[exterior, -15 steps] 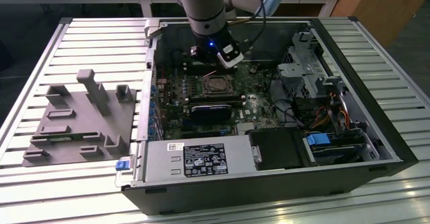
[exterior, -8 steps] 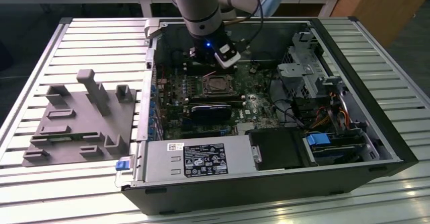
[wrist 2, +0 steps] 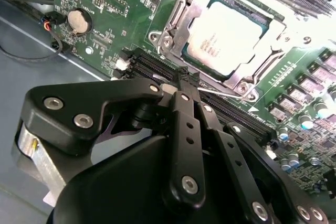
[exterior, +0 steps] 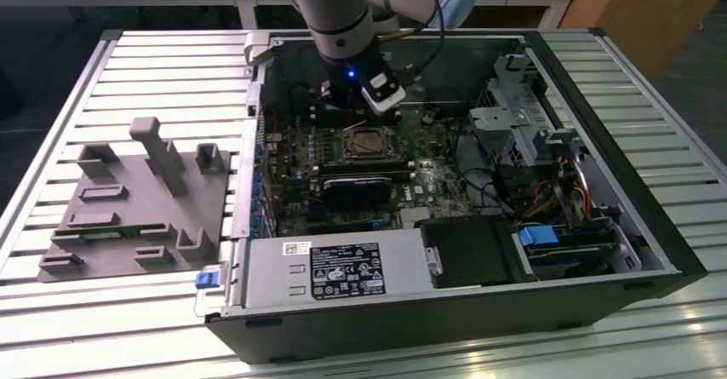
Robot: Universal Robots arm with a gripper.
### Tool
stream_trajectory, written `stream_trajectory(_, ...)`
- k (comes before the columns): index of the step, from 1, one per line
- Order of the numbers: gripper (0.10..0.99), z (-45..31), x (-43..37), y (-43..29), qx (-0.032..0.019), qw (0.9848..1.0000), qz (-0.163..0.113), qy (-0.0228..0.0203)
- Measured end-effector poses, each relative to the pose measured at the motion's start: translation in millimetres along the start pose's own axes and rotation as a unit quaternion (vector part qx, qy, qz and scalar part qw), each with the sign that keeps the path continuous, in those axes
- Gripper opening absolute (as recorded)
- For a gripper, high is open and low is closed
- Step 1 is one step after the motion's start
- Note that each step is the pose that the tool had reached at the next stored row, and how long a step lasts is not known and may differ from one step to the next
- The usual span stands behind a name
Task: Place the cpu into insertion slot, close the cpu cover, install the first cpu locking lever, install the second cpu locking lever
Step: 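Install the first cpu locking lever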
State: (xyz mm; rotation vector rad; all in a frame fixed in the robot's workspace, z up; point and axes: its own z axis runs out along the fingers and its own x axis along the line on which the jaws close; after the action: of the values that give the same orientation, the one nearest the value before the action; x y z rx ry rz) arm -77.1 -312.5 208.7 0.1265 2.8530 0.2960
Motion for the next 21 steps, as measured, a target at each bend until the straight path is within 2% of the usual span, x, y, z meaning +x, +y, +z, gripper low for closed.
stream_trajectory(8,0.102,2.8,1.8,9.2,0.0033,1.0000,0.008,-0.0020)
stream_trajectory(14,0.102,5.0,2.5,9.5,0.0126,0.9994,0.032,-0.0083)
stream_trajectory(21,0.102,7.8,4.1,13.9,0.0173,0.9986,0.049,-0.0122)
